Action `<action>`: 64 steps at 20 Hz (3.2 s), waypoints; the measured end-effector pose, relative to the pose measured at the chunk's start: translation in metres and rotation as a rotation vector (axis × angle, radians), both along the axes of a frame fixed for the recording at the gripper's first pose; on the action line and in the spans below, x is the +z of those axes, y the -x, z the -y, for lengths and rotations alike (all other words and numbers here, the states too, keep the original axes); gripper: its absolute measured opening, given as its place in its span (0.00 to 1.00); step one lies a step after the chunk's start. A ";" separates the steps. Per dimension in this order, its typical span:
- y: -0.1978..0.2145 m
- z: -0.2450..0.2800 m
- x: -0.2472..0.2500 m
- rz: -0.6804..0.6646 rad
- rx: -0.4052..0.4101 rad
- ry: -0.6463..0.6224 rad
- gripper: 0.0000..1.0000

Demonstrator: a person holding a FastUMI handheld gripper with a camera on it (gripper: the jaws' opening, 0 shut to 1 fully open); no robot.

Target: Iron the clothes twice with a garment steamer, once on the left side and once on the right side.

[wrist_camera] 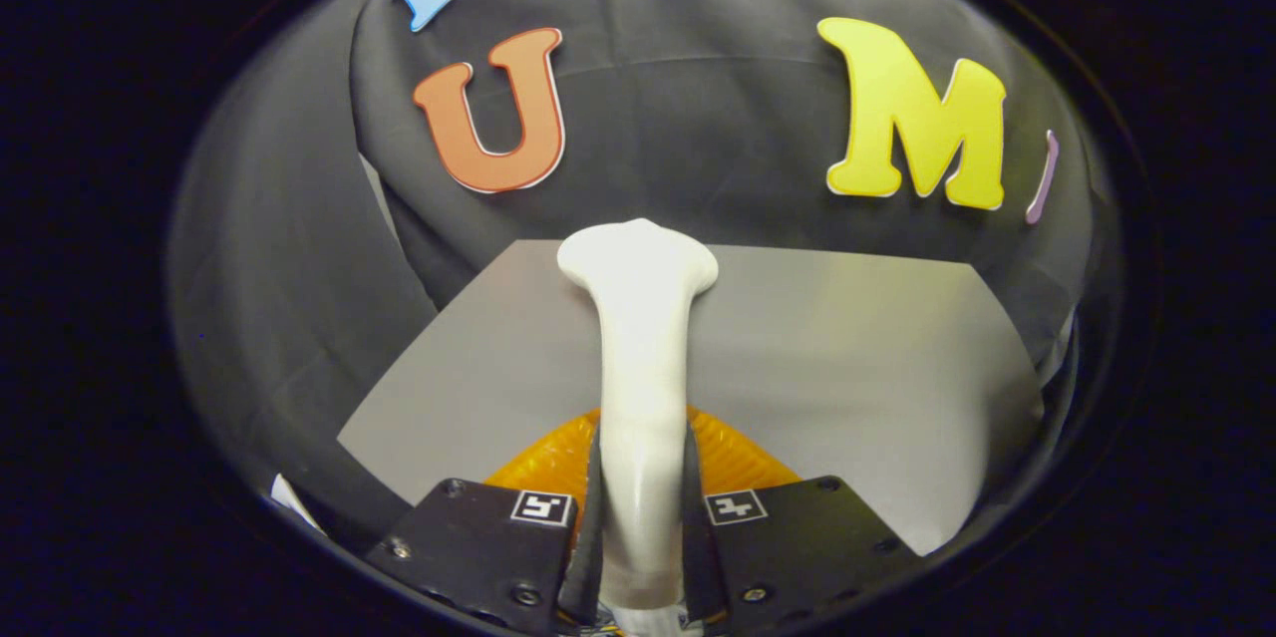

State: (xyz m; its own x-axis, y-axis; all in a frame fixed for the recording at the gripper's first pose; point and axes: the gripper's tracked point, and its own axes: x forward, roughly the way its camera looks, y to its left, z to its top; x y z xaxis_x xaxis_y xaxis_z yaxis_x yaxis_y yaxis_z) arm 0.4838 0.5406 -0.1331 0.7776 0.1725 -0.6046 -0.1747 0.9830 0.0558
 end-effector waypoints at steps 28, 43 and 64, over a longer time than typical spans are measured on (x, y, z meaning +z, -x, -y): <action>0.237 0.249 0.250 0.612 -0.059 -0.145 0.35; 0.227 0.372 0.330 0.933 -0.223 0.035 0.35; 0.228 0.430 0.228 0.746 -0.204 0.109 0.35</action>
State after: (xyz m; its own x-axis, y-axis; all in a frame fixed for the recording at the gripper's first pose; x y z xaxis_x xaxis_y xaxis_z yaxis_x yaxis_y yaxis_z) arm 0.2554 0.1107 0.0951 0.9951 -0.0483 0.0857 0.0572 0.9929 -0.1041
